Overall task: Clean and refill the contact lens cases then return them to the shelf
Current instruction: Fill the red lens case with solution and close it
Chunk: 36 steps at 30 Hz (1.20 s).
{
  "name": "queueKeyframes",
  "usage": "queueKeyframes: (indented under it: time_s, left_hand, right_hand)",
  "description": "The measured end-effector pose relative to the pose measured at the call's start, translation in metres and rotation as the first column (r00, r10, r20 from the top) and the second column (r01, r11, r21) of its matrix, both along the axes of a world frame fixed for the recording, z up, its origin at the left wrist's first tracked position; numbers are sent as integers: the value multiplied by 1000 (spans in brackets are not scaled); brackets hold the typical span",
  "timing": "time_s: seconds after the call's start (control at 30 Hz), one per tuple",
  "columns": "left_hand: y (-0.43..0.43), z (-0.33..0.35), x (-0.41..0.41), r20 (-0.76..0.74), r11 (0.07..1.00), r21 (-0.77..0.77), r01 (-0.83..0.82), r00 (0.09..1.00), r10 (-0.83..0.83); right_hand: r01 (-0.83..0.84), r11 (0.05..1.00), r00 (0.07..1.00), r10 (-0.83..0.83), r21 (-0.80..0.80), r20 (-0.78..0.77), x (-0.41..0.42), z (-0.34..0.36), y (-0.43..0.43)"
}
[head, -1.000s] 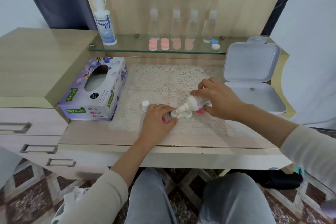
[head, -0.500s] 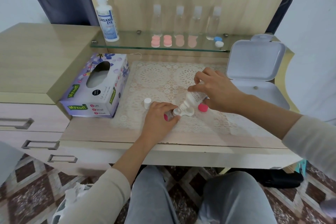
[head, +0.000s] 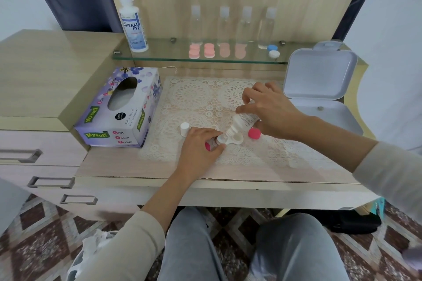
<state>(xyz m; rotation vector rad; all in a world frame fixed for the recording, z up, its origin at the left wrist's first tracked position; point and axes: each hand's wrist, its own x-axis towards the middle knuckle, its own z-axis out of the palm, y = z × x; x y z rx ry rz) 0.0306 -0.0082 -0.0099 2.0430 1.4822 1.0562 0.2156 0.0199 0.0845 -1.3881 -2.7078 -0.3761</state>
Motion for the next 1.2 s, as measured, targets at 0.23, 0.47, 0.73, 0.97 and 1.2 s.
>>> queueKeyframes:
  time_s: [0.23, 0.47, 0.73, 0.97, 1.2]
  left_hand:
    - [0, 0, 1, 0, 1000, -1, -7, 1000, 7]
    - [0, 1, 1, -3, 1000, -6, -11, 1000, 11]
    - [0, 1, 1, -6, 1000, -13, -22, 1000, 22]
    - [-1, 2, 1, -13, 1000, -4, -27, 1000, 27]
    - [0, 2, 1, -11, 1000, -6, -27, 1000, 27]
  right_hand:
    - [4, 1000, 1000, -4, -9, 15, -2, 4, -1]
    - [25, 998, 999, -26, -58, -24, 2, 5, -5]
    - [118, 988, 993, -119, -96, -5, 28, 20, -5]
    - [74, 992, 997, -77, -97, -26, 34, 14, -8]
    - [21, 998, 998, -24, -59, -51, 31, 8, -5]
